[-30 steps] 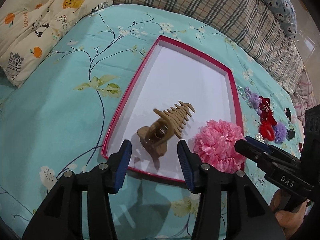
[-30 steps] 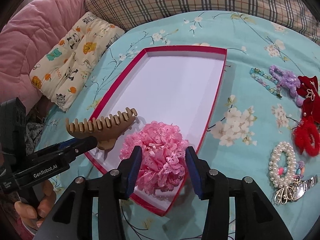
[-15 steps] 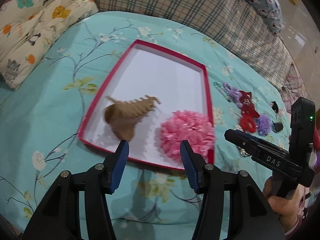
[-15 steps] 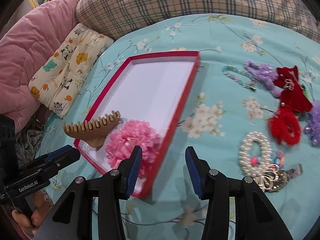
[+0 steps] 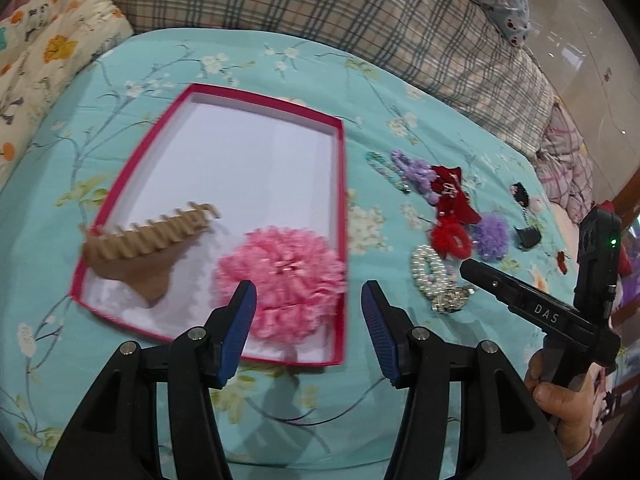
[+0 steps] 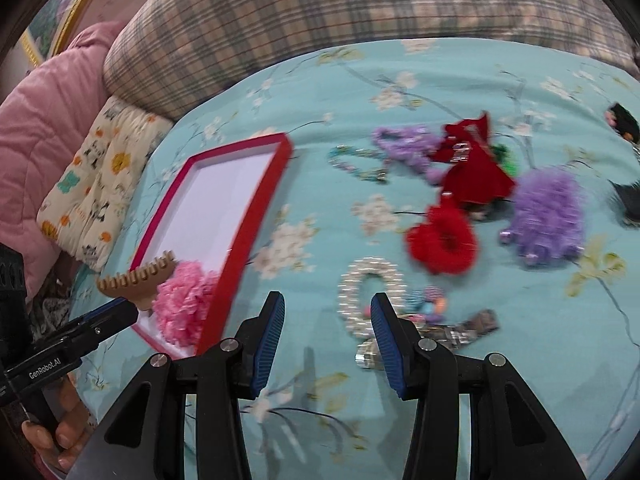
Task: Organize jewelry
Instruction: 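Move both open grippers back to the remaining accessories, then grasp the purple scrunchie with the right gripper while the left grasps the red fuzzy scrunchie, then carry the purple and red scrunchies into the red-rimmed tray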
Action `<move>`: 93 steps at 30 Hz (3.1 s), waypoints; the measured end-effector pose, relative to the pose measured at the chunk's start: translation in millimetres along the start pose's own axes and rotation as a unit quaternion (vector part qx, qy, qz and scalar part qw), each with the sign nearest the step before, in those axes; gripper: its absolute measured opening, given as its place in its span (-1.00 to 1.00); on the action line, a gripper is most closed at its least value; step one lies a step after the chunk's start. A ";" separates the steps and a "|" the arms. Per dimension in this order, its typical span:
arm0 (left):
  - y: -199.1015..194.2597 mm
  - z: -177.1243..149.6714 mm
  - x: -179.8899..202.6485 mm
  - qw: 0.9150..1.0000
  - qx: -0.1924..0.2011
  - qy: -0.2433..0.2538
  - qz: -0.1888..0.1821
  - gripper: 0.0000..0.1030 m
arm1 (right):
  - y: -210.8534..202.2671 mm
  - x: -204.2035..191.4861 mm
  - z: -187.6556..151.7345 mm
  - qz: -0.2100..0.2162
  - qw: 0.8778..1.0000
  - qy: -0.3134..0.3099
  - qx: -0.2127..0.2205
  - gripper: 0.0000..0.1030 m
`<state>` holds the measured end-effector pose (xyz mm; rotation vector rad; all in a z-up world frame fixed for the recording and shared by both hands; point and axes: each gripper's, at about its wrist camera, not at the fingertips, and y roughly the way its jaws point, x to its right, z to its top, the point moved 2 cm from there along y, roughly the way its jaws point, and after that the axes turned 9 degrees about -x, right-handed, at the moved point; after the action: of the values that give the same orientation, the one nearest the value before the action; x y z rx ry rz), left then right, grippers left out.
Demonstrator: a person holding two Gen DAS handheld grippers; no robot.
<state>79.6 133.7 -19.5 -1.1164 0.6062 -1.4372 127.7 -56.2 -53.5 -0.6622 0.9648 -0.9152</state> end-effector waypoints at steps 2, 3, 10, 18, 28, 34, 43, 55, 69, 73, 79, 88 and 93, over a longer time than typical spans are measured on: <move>2.0 1.7 6.8 1.000 -0.002 0.006 -0.001 0.04 | -3.9 10.4 -0.7 -0.003 1.000 0.008 0.003 -0.09; 3.2 2.9 10.9 1.000 -0.002 0.009 -0.003 0.04 | -6.6 17.0 -1.1 -0.005 1.000 0.013 0.006 -0.09; 15.7 10.6 36.3 0.999 -0.012 0.029 -0.008 0.04 | -20.6 54.7 -2.3 -0.021 0.999 0.042 0.016 -0.09; 41.6 20.2 69.4 0.998 -0.035 0.056 -0.018 0.04 | -30.0 98.2 4.8 -0.036 0.996 0.078 0.027 -0.09; 92.4 47.0 119.3 0.992 -0.073 0.093 -0.035 0.04 | -27.0 142.7 26.7 -0.064 0.992 0.106 0.033 -0.09; 128.7 60.5 139.7 0.989 -0.101 0.102 -0.047 0.04 | -13.9 157.4 36.7 -0.073 0.992 0.105 0.020 -0.09; 174.2 63.3 160.2 0.982 -0.147 0.106 -0.059 0.04 | -4.4 171.0 42.0 -0.063 0.992 0.103 0.020 -0.67; 167.1 60.7 164.9 0.982 -0.125 0.127 -0.063 -0.61 | -19.7 168.9 38.8 -0.056 0.992 0.108 0.037 -0.77; 116.9 61.5 131.6 0.990 -0.078 0.103 -0.058 -0.61 | -26.0 120.4 41.0 -0.041 0.996 0.073 0.041 -0.78; 104.8 61.0 114.9 0.992 -0.067 0.090 -0.055 -0.61 | -23.2 100.0 43.4 -0.031 0.997 0.059 0.040 -0.78; 85.5 64.2 74.9 0.996 -0.048 0.059 -0.041 -0.61 | -13.1 61.6 48.6 -0.008 0.999 0.034 0.034 -0.78; 69.0 70.8 9.3 1.000 -0.029 0.006 -0.007 -0.61 | 11.7 -1.8 62.2 0.022 0.999 -0.007 0.022 -0.78; 60.9 75.3 -24.2 1.000 -0.019 -0.021 0.010 -0.61 | 28.0 -37.5 67.7 0.041 0.999 -0.031 0.011 -0.77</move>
<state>171.2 161.4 -48.0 -1.1646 0.6153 -1.3874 188.3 -4.8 -32.0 -0.6246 0.9197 -0.8267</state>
